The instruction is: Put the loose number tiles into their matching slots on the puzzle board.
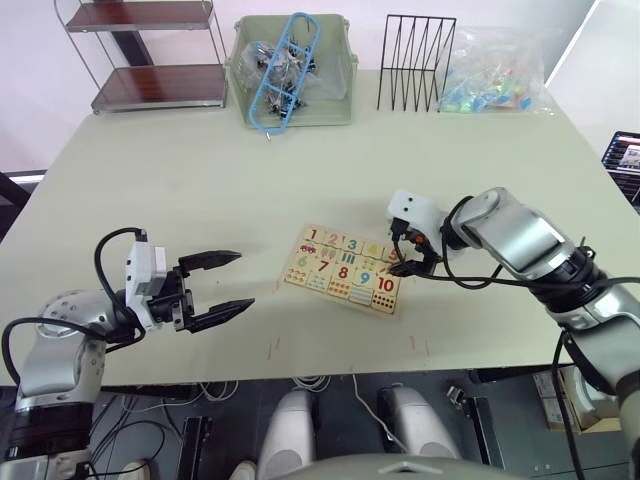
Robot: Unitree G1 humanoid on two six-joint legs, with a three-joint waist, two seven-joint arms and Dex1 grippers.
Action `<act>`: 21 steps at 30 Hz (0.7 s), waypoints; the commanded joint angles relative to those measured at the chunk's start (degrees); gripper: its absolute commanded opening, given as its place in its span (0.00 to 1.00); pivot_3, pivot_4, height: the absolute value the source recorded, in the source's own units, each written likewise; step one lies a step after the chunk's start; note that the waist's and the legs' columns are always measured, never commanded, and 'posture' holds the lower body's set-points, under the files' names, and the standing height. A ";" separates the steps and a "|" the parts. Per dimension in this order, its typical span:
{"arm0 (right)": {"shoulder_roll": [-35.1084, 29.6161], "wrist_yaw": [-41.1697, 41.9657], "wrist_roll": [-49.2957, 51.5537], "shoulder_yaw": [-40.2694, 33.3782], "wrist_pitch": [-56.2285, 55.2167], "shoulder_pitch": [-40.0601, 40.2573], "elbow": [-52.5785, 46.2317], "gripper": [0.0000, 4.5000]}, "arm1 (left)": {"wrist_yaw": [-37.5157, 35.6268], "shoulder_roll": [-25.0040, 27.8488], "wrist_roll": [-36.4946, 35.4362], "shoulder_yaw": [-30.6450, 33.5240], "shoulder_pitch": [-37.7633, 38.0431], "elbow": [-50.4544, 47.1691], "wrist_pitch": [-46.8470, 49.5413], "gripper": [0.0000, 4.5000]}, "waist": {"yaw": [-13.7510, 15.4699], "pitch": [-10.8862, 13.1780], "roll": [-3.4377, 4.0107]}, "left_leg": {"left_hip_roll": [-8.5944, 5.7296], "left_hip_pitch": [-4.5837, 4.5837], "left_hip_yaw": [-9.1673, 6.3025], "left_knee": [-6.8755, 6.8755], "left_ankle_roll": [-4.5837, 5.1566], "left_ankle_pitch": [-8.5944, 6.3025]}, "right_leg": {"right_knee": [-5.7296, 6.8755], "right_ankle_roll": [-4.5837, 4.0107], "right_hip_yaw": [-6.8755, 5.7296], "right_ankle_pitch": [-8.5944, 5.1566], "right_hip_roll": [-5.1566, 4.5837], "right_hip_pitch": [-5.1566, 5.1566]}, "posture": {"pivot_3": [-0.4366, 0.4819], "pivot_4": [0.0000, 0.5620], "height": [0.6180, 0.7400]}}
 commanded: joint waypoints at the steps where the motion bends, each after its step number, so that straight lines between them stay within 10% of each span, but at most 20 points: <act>1: -1.53 1.00 1.37 -3.84 -1.42 -0.61 -2.10 0.99 | 0.13 0.23 -0.74 0.46 0.30 -1.42 -0.71 1.00 | 0.00 0.00 0.00 | 0.00 0.00 0.00 0.00 0.00 0.00 | 0.00 0.00 0.00 0.00 0.00 0.00 | 0.48 0.27 1.00; 6: -3.02 0.98 2.36 -7.00 -3.80 2.05 -3.04 0.99 | 0.08 0.27 -0.78 0.42 0.27 -1.39 -0.62 1.00 | 0.01 0.00 0.00 | 0.00 0.00 -0.01 0.00 0.00 0.00 | 0.00 0.00 0.00 0.00 0.00 0.00 | 0.48 0.27 1.00; 15: -1.55 -0.74 2.95 -17.48 -23.36 11.92 -0.16 0.05 | 0.02 0.31 -0.72 0.20 0.27 -1.39 -0.39 1.00 | 0.05 -0.01 -0.01 | -0.01 0.00 -0.01 0.03 0.00 0.00 | 0.01 0.01 0.00 0.00 0.02 0.02 | 0.48 0.27 1.00; 21: 0.34 0.71 2.30 -18.58 -32.22 13.96 5.78 0.02 | 0.49 0.00 -0.66 -0.31 -0.24 -1.56 -0.09 1.00 | -0.01 -0.01 -0.01 | 0.00 0.02 -0.02 0.04 0.00 0.00 | 0.03 0.01 0.01 0.01 0.04 0.04 | 0.48 0.27 1.00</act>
